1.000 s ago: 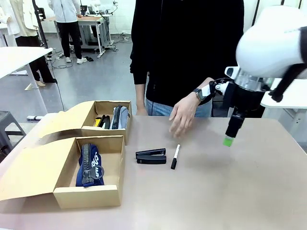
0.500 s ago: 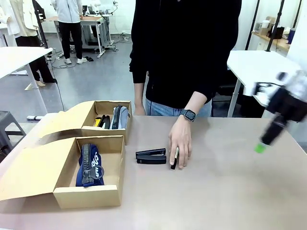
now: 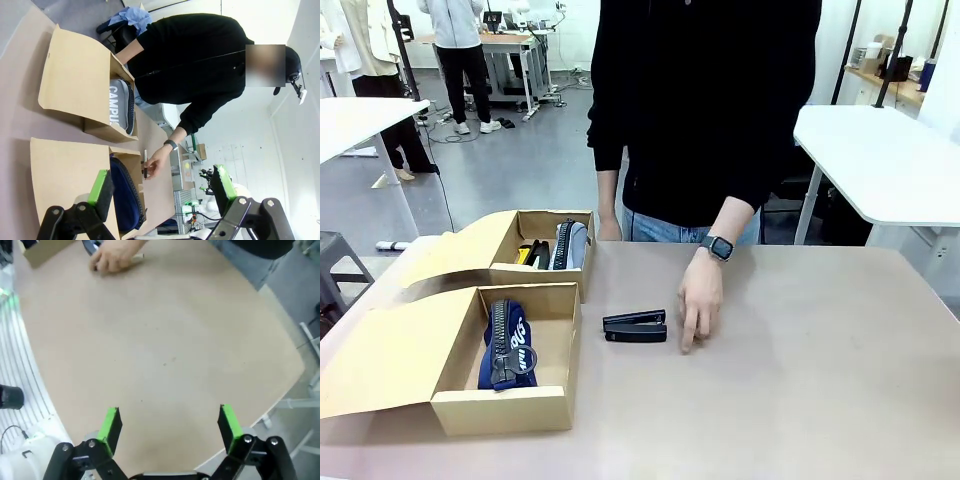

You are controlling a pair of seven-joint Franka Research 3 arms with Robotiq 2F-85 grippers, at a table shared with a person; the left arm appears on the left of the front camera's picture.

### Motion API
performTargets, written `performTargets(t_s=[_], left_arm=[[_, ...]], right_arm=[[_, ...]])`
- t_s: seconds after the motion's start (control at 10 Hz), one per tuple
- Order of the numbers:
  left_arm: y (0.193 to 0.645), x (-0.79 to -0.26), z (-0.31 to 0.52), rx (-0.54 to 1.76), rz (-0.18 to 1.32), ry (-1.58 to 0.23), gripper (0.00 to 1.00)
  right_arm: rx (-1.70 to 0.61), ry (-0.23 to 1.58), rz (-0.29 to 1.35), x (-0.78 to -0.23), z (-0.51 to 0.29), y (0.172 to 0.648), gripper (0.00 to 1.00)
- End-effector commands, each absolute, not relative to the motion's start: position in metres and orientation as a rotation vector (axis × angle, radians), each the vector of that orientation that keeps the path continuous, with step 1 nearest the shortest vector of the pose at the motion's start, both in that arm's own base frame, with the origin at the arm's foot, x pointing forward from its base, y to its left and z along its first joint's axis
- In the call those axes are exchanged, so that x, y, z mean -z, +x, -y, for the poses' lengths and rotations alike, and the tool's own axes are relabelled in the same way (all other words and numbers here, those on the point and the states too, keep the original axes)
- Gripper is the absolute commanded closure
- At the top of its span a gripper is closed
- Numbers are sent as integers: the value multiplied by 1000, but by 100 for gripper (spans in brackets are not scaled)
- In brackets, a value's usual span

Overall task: Place items inside the box.
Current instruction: Pick up a Pencil pouch or Stapler and place it inside the Mailer Box closest to the robot.

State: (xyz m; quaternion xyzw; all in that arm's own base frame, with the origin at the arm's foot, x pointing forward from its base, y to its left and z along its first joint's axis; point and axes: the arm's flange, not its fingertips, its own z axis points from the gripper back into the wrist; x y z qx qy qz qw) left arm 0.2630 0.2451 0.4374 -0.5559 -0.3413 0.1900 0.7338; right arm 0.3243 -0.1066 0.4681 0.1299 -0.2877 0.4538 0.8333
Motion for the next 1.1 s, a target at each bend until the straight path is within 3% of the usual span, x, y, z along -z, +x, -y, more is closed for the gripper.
performTargets(t_s=[0.0,0.4,0.6,0.7,1.0], left_arm=[[264,-437,-244,-404,779,-1235,0],[264,-437,-244,-404,779,-1235,0],[264,-437,-244,-404,779,-1235,0],[264,-437,-244,-404,779,-1235,0],[264,-437,-244,-404,779,-1235,0]], right_arm=[[-979,233,591,-481,92,324,0],[-988,240,589,-473,96,326,0],[-1209,71,579,-499,24,375,0],[-1355,-16,700,-511,-27,412,0],[-1636,-63,694,-506,-155,459,0]])
